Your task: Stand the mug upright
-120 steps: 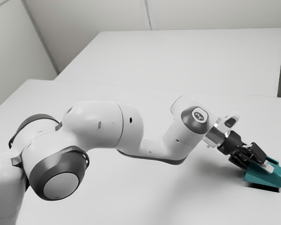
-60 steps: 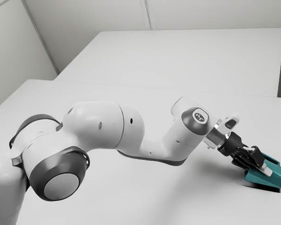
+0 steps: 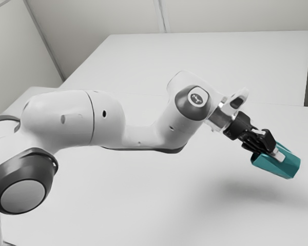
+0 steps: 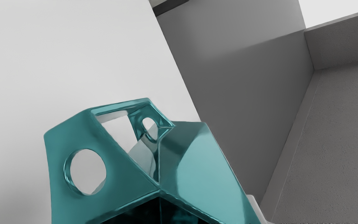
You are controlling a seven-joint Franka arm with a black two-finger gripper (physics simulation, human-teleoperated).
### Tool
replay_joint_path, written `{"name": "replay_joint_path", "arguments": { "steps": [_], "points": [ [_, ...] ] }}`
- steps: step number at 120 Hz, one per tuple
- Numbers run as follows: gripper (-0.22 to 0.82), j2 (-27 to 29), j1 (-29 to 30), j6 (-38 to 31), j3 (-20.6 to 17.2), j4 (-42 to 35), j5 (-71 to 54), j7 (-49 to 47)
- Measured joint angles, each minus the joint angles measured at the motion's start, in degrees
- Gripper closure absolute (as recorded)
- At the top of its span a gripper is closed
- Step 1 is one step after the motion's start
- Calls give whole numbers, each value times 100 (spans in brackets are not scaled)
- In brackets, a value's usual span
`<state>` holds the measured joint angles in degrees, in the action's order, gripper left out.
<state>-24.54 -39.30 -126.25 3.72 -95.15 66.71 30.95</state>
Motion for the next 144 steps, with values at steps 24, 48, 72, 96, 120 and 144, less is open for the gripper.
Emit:
{"name": "replay_joint_path", "arguments": {
  "steps": [24,48,72,96,120,144],
  "points": [
    [78,1059,460,-1,6,-967,-1450,-311],
    [78,2134,1006,92,7,-1966,-3344,-793],
    [78,2609,1585,450,-9,-2367,-5021,-1295],
    [78,2669,2328,706,-23,-2466,-5988,-1588],
    [78,2635,2820,839,-24,-2718,-6434,-1733],
    [78,2526,2877,696,-25,-3020,-6699,-1830]
  ]
}}
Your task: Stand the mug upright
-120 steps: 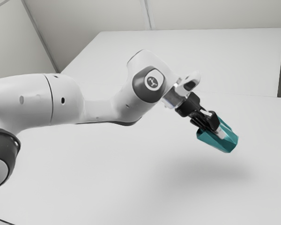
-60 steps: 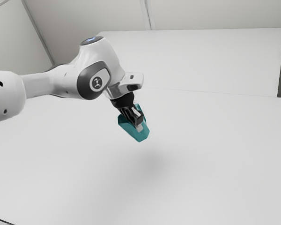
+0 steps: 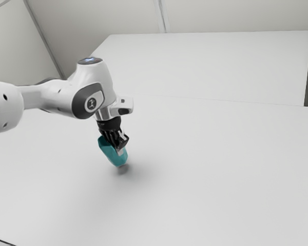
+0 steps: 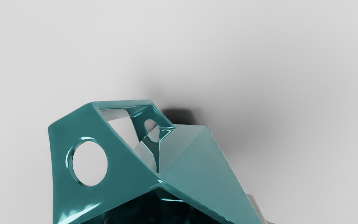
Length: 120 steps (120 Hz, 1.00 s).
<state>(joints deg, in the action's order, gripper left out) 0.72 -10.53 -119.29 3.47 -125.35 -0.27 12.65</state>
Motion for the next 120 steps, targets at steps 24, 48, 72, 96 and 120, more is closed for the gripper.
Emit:
{"name": "replay_joint_path", "arguments": {
  "steps": [24,48,72,96,120],
  "points": [
    [78,-159,-79,-190,11,-60,-227,-88],
    [78,-314,-248,-413,9,-39,-380,-163],
    [78,-447,-428,-607,6,-28,-418,-220],
    [78,-501,-351,-700,7,-27,-460,-264],
    [78,-541,-367,-736,6,-27,-488,-308]
  ]
}}
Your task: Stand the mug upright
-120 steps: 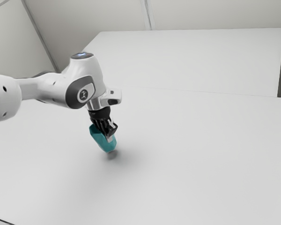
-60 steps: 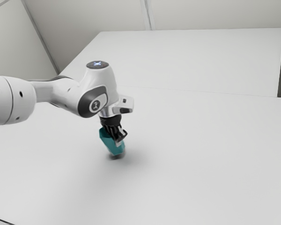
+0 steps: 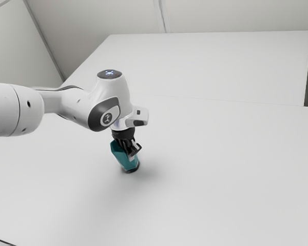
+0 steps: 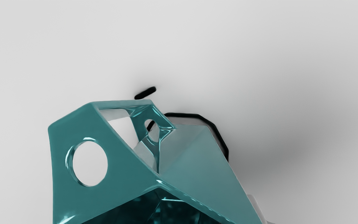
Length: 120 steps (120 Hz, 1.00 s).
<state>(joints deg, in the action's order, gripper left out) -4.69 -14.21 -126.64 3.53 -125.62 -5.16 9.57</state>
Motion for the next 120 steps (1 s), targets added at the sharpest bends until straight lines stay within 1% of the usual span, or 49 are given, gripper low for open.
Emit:
{"name": "replay_joint_path", "arguments": {
  "steps": [14,22,81,98,120],
  "points": [
    [78,-4,1,-9,-2,0,-6,-25],
    [75,-3,3,-10,-1,0,4,-30],
    [49,22,5,-9,-7,50,37,-31],
    [45,56,0,-9,-10,76,53,-33],
    [43,166,-28,-6,-29,123,67,-38]
  ]
}}
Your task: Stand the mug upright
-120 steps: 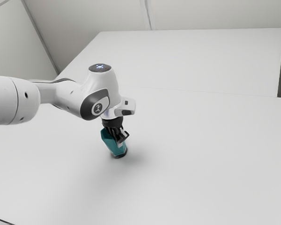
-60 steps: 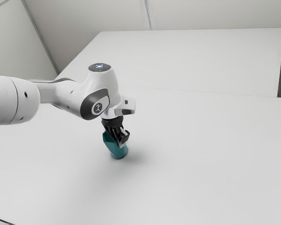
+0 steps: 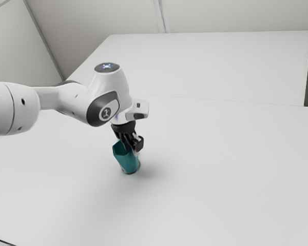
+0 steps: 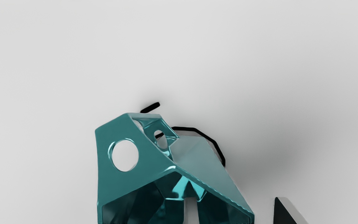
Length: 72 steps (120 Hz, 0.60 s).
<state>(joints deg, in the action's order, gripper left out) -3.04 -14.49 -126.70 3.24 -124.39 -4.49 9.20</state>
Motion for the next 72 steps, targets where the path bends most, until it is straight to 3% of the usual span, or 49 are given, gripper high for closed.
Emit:
{"name": "replay_joint_path", "arguments": {
  "steps": [42,72],
  "points": [
    [39,316,11,288,-153,481,32,-11],
    [17,374,-27,1297,-202,1541,80,-201]
  ]
}}
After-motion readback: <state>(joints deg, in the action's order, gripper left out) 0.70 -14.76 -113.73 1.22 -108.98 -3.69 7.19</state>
